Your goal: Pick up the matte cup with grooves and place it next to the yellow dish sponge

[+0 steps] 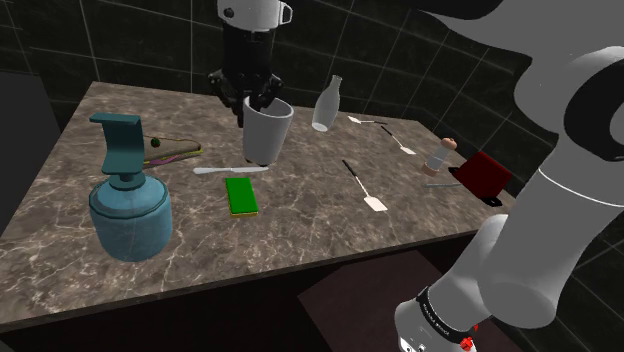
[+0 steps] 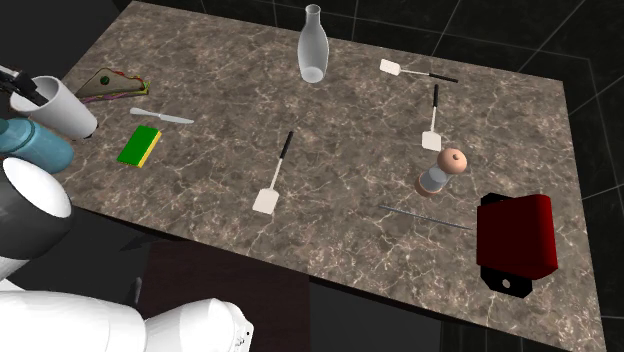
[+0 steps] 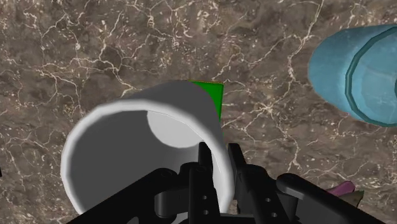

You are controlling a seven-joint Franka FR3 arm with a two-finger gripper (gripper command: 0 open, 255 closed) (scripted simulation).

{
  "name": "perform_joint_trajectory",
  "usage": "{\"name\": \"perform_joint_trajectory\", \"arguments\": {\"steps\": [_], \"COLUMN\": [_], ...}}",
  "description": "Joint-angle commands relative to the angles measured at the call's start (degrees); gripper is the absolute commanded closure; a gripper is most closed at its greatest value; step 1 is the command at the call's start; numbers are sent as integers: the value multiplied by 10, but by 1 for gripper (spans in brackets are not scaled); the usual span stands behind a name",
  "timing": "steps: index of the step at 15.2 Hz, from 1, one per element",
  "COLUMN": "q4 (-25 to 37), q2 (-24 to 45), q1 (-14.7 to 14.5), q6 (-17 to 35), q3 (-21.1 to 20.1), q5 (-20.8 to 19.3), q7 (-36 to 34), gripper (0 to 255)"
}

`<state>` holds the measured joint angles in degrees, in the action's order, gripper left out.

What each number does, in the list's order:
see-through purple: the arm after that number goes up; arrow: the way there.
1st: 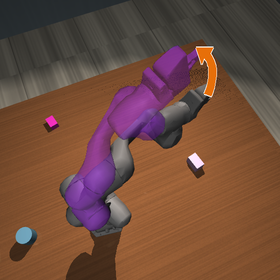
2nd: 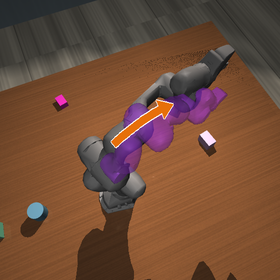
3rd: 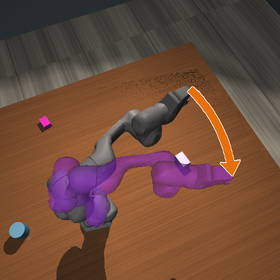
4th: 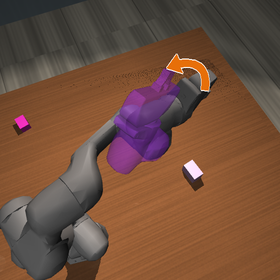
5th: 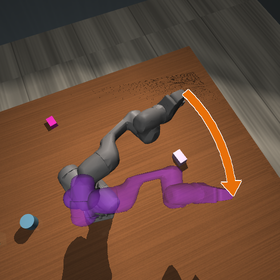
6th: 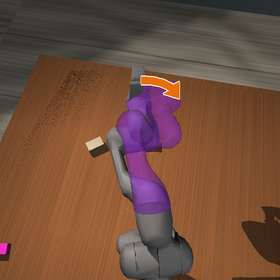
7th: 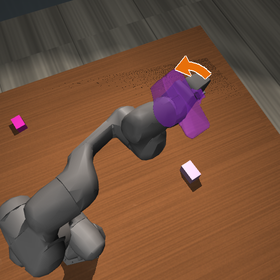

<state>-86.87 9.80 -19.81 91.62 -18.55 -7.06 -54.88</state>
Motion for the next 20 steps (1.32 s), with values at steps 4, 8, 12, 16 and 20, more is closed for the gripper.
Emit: {"name": "perform_joint_trajectory", "arguments": {"steps": [4,8,12,16,20], "q4": [97,59,25,-6,-33], "q2": [80,75,73,73,75], "q1": [-45,-42,-39,-37,-36], "q6": [-26,7,39,70,99], "q3": [-18,-17,-17,-16,-15], "q5": [-25,-23,-23,-24,-25], "q7": [-57,-58,-60,-63,-66], "gripper": [255,255,255,255,255]}}
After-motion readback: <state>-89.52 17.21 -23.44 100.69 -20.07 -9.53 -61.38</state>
